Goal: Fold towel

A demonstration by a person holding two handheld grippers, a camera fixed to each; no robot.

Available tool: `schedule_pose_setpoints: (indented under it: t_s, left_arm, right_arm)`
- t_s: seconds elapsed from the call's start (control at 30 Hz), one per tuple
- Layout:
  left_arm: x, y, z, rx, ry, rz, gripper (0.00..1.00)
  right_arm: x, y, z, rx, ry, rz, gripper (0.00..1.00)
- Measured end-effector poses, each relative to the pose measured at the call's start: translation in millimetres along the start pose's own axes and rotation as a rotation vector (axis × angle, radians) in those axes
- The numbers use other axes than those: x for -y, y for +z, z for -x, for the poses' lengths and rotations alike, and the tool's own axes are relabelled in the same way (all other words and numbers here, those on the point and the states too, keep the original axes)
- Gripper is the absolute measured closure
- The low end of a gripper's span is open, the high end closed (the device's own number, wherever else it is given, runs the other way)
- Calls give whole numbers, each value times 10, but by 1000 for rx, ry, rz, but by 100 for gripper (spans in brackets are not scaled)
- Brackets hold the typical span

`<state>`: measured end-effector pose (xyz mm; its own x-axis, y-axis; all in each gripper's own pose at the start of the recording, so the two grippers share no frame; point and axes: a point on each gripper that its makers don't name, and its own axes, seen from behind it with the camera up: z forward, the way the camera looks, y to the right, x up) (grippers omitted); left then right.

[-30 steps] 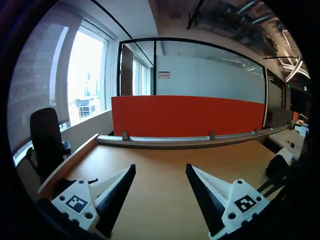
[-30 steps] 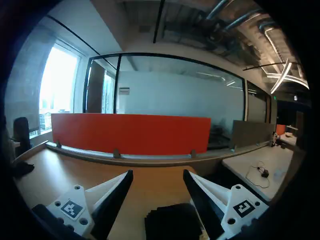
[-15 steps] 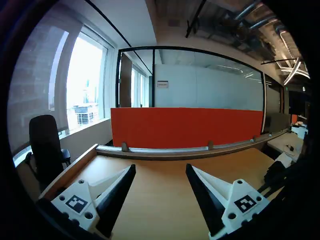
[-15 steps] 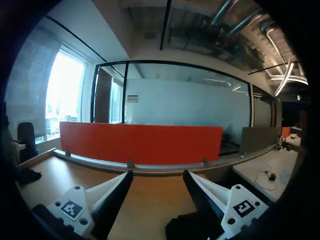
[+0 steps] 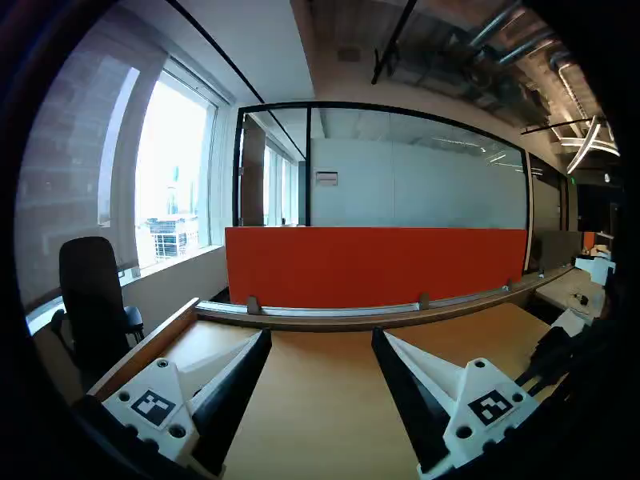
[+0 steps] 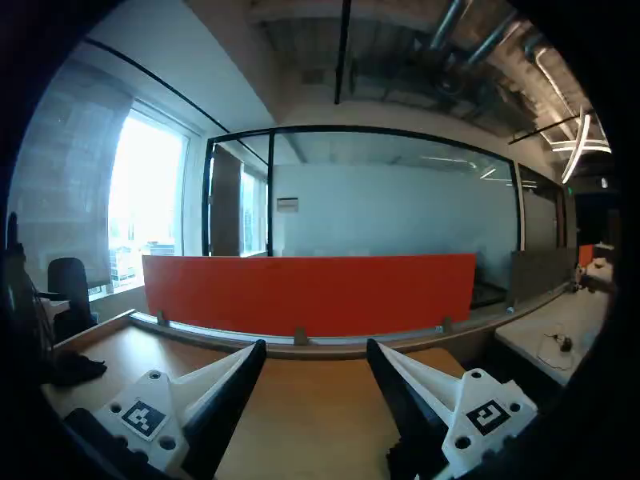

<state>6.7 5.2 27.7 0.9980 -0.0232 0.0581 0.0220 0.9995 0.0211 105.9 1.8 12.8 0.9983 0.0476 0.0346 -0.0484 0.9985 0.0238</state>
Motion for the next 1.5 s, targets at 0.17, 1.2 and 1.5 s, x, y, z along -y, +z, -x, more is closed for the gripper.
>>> schedule_pose_setpoints:
  t_s: [0.17, 1.2, 1.5]
  left_arm:
    - [-9, 6, 3, -8, -5, 7, 7]
    - [121, 30, 876, -120, -10, 4, 7]
    - [196, 53, 1230, -147, -15, -10, 7]
  right_arm:
    - [97, 4, 1, 4, 3, -6, 3]
    - [398, -149, 297, -4, -29, 7, 3]
    - [443, -91, 527, -14, -32, 5, 3]
